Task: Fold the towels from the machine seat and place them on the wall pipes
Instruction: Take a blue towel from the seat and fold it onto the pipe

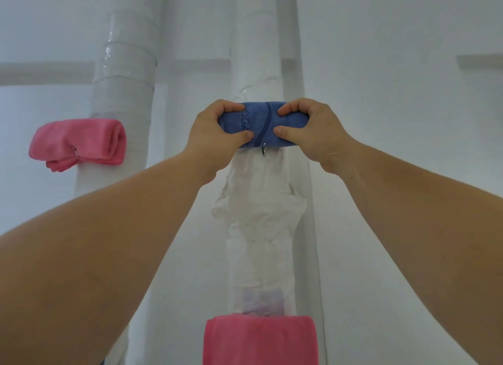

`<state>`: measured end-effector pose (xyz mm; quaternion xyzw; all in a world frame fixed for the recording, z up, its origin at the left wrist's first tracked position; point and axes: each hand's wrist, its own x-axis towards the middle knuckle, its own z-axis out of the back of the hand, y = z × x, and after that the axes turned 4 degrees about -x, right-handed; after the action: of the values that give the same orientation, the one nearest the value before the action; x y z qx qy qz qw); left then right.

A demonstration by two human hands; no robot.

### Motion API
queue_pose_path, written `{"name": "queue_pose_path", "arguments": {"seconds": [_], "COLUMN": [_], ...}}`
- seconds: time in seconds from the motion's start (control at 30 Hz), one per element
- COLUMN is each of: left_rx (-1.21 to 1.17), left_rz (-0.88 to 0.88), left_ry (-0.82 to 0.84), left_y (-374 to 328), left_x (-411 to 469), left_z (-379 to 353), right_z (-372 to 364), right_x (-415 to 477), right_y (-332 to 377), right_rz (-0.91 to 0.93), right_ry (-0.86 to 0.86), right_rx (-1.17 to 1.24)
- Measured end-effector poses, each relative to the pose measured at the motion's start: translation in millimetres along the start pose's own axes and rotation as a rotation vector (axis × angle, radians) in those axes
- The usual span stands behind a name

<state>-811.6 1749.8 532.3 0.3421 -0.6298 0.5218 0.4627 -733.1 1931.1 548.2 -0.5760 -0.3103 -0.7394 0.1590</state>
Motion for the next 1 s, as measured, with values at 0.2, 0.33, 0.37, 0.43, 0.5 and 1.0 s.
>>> {"name": "queue_pose_path", "arguments": {"seconds": [0.2,0.33,0.37,0.43,0.5,1.0], "left_rx": [-0.041,-0.084,-0.041,0.256,0.653,0.871], "left_rz": [0.017,0.074,0.057,-0.079,-0.231,-0.419], "left_ry": [-0.021,-0.013,-0.011,-0.026,-0.061,0.124], "left_y": [7,10,12,14,11,51], "left_x": [-11,-17,-17,-17,-16,-19], "left_z": [3,3,3,5,8,-11], "right_z": [-5,-2,-3,-6,-9,-25], "right_x": [-11,-15,-16,-16,-18,-36], "right_y": [-5,-2,-2,-4,-6,-35], "right_rz": [-0.01,-0.056,-0.065,-0.029,0.083,0.31], "right_ry": [0.017,0.079,0.088,0.059,-0.014,0.101], "right_rx": [0.029,0.097,0.091,-0.051,-0.336,-0.819]}}
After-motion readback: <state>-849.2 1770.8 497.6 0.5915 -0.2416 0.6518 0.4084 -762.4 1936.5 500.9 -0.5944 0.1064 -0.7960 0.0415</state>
